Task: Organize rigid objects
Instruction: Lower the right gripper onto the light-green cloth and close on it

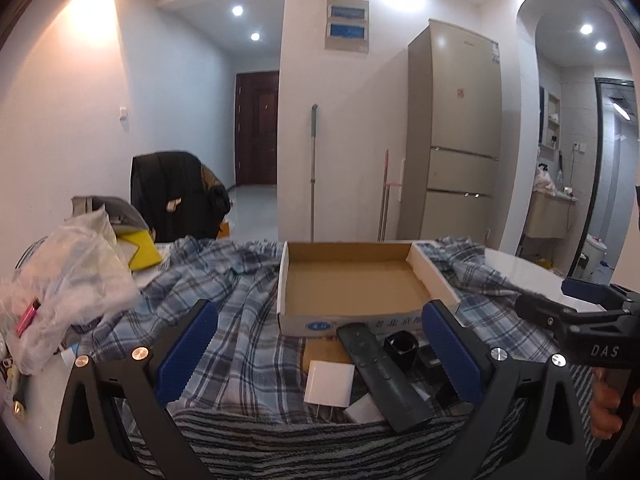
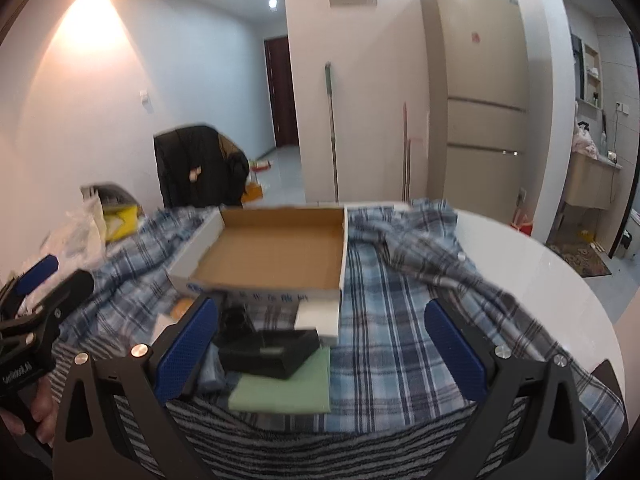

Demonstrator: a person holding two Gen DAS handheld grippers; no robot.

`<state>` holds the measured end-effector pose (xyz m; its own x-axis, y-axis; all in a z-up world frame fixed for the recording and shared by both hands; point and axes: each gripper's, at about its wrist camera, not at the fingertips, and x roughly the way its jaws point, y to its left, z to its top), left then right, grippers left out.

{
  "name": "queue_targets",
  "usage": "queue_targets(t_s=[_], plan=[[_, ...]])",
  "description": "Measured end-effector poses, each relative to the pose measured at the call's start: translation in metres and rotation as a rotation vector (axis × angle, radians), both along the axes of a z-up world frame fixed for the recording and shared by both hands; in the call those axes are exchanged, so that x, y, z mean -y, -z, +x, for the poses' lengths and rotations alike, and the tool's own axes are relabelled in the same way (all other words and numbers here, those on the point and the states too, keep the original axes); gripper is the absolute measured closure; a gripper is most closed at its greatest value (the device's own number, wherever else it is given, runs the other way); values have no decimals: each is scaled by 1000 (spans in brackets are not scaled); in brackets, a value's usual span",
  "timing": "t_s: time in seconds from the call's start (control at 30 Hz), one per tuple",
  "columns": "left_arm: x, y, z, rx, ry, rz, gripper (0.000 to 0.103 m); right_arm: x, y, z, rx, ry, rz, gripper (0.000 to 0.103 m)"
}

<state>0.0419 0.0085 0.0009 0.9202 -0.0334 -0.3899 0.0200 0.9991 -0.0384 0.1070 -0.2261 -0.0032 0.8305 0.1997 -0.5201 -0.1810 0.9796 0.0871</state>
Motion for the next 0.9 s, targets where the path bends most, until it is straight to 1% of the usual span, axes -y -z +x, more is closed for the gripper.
queue_targets(t_s=[0.07,0.17,0.2,0.23,0.3,0.37,0.43,0.5,0.57,0.67,0.7,0.73,0.83,0.9], plan=[[0,5,3,-22,-8,2,0,-7,9,4,-48,-15,-23,6],[-3,3,4,-17,-31,1,0,-21,23,6,-116,-76,-47,7],[-6,1,4,-20,-31,-9,0,-25,28,6,-133,-87,-53,8],[-11,-1,5,-23,-33,-28,0,-30,32,6,-154,-97,-71,10],[-23,-2,4,-20,-58,-86,0,-38,43,8,-191,-104,-111,13],[-29,-1,7,-35,-90,-108,0,-36,49,11,-225,-103,-104,15],[-31,0,10,-42,-100,-104,0,-33,53,13,-248,-84,-103,19],[-29,2,11,-43,-109,-86,0,-33,57,16,-272,-87,-91,20],[-27,2,10,-38,-107,-75,0,-34,60,18,-289,-95,-95,23],[-22,2,7,-33,-93,-60,0,-39,61,18,-293,-116,-106,24],[-21,2,7,-35,-88,-59,0,-40,62,17,-293,-117,-113,31],[-20,2,7,-37,-83,-59,0,-41,62,18,-295,-113,-120,33],[-19,2,6,-44,-80,-67,0,-39,61,19,-298,-113,-107,34],[-21,1,4,-31,-87,-74,0,-35,56,17,-279,-110,-90,34]])
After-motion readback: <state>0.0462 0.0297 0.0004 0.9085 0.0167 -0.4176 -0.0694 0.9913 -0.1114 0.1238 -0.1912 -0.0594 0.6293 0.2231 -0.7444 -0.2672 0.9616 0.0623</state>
